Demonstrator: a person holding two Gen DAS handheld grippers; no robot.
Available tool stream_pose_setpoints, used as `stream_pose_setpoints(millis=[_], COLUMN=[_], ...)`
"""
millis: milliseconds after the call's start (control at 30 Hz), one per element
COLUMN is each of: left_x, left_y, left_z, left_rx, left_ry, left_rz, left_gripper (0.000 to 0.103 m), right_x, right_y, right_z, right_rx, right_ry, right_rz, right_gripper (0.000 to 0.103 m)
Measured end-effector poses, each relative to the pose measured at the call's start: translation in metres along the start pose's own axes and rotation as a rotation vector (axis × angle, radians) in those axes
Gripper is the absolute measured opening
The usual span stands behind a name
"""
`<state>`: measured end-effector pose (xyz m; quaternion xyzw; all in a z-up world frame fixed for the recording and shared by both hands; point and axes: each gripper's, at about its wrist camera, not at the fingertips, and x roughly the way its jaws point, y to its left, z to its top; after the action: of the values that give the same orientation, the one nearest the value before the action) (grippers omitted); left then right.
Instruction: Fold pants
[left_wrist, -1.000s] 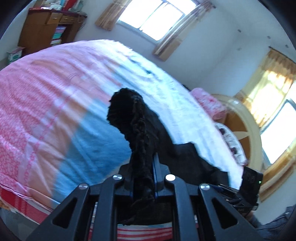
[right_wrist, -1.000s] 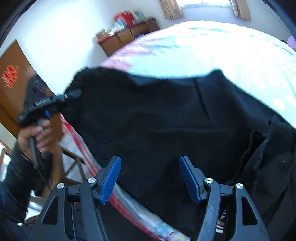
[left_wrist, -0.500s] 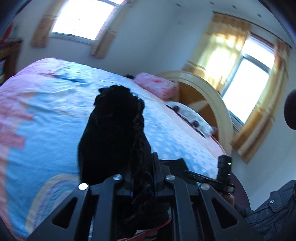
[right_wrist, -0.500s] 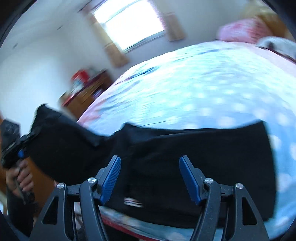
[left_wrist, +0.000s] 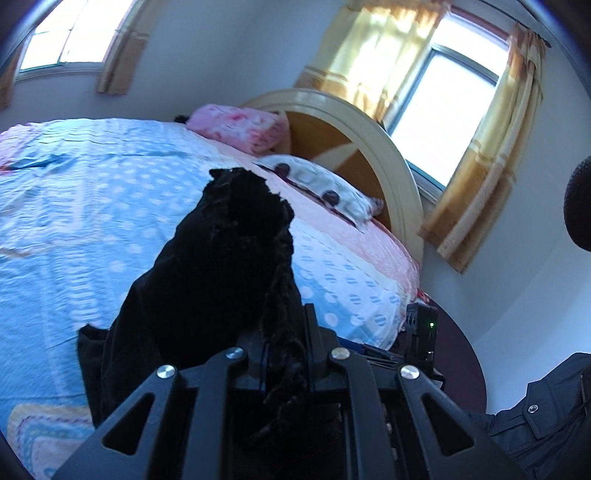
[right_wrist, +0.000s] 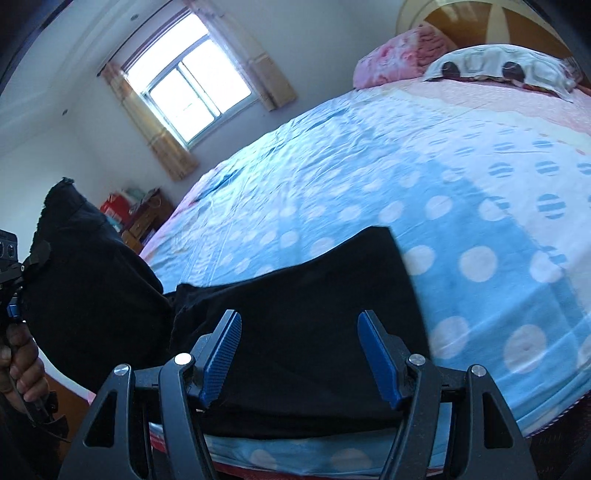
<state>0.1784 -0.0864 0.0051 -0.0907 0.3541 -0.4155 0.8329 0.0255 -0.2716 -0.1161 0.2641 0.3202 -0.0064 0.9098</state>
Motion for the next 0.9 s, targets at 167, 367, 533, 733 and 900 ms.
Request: stream_pose_setpoints(millis=[167, 367, 533, 733, 900], left_x=[0.043, 0.095, 0.133, 0.185, 0.188], left_y=[-0.019, -0.027, -0.03, -0.03, -0.034], left_z=[0.002, -0.009, -0.022, -0.042, -0.048], left_rx=[0.029, 0.039, 0.043, 0.074, 0.075], left_ry=[0.079, 0.176, 0.236, 0.304, 0.298], left_rz=[-0.019, -0.019, -0.015, 0.008, -0.019], left_gripper=[0.014, 0.014, 0.014, 0.015, 0.032], right_x=[-0.009, -0.011, -0.01, -0.014, -0.025], right_y=[-0.017, -0.036, -0.049, -0.066, -0.069], right_z=[0.006, 0.008, 0.007, 0.005, 0.008], right_rx=[0.04, 0.084, 0.119, 0.179, 0.18], right_ry=[-0.034, -0.048, -0.045, -0.07, -0.115], right_rz=[-0.016, -0.035, -0.045, -0.08, -0.099], right_gripper=[0.067, 0.067, 0.067, 0.067, 0.067])
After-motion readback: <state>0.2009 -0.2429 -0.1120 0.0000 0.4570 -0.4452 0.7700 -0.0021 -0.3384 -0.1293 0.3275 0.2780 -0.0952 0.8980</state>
